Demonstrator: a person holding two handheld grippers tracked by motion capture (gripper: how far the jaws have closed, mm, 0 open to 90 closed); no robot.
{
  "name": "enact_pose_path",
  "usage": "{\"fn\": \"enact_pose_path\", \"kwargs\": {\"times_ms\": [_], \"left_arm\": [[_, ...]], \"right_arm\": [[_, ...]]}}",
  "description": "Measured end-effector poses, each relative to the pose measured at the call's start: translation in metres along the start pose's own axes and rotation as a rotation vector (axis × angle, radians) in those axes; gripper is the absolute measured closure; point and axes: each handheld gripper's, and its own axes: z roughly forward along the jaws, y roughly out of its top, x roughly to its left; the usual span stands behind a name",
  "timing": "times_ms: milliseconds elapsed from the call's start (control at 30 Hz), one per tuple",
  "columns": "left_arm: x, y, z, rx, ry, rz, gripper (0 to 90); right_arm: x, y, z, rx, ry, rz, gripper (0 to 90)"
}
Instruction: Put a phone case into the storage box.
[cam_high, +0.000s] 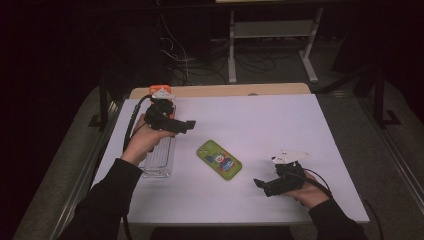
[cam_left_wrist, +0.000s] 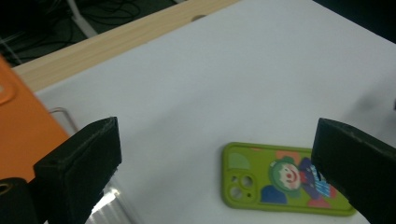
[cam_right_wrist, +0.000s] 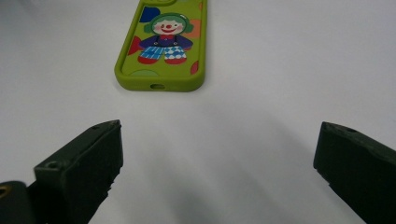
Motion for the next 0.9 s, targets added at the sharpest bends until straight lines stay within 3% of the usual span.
{"fn": "enact_pose_path", "kwargs": {"times_ms": [233,533,633,833,900], "left_arm": [[-0.018,-0.011,0.0,-0.01,-0.061,0.043,1.3],[-0.039,-0.039,0.008,-0.008,-0.141,0.083,1.2],[-0.046,-0.049,0.008,0.003,-0.15,0.131,1.2],[-0.056,-0.065,0.01,0.027,-0.195,0.18,0.0],[-0.059,-0.072,0.01,0.022,-0.203,0.169,0.0]], "right_arm": [[0.0,0.001,0.0,0.001,0.002,-0.01,0.5],[0.001,0.003,0.002,0.008,0.005,-0.013,0.5],[0.001,0.006,0.001,0.01,0.005,-0.008,0.5],[-0.001,0.013,-0.004,0.012,0.013,0.005,0.5],[-0.001,0.016,-0.005,0.013,0.007,0.007,0.5]]}}
